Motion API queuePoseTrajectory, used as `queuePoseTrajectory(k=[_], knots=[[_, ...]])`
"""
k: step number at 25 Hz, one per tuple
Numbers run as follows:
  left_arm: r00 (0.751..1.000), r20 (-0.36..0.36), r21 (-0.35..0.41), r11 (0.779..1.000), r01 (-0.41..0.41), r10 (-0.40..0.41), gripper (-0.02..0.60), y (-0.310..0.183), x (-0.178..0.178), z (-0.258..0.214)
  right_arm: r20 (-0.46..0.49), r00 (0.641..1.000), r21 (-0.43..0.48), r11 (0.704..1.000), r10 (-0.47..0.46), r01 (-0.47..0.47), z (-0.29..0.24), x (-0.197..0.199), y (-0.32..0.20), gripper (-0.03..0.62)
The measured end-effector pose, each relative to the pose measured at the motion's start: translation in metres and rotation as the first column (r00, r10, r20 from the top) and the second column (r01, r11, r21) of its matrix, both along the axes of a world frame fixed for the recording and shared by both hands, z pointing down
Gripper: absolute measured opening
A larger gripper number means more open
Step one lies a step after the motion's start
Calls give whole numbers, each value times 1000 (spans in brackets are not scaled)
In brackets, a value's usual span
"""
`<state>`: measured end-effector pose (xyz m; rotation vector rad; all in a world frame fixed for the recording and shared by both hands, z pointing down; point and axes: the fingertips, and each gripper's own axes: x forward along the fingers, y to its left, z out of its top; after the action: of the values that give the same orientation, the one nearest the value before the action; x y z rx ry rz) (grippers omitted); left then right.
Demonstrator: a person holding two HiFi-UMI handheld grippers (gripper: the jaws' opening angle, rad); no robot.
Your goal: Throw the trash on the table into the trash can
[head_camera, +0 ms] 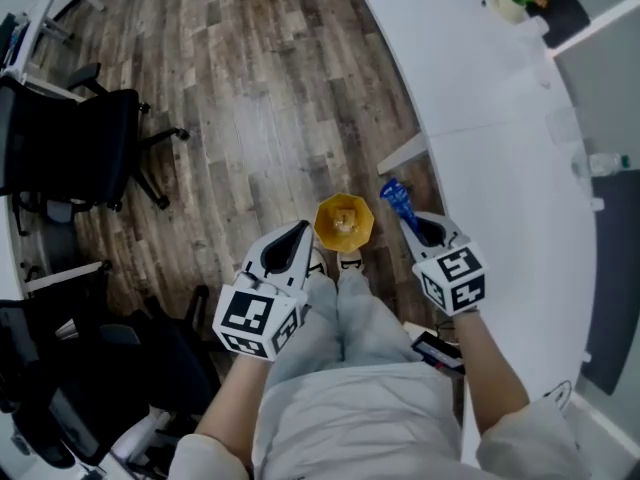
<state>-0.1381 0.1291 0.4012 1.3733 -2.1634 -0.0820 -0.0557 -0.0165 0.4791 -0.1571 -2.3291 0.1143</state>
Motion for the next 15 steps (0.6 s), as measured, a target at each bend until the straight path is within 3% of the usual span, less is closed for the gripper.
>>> queuePoseTrajectory(k=[15], knots=[[997,-72,-70,998,0,-5,2,-10,-5,96,-94,992,-24,997,-79,77,140,-16,23,40]])
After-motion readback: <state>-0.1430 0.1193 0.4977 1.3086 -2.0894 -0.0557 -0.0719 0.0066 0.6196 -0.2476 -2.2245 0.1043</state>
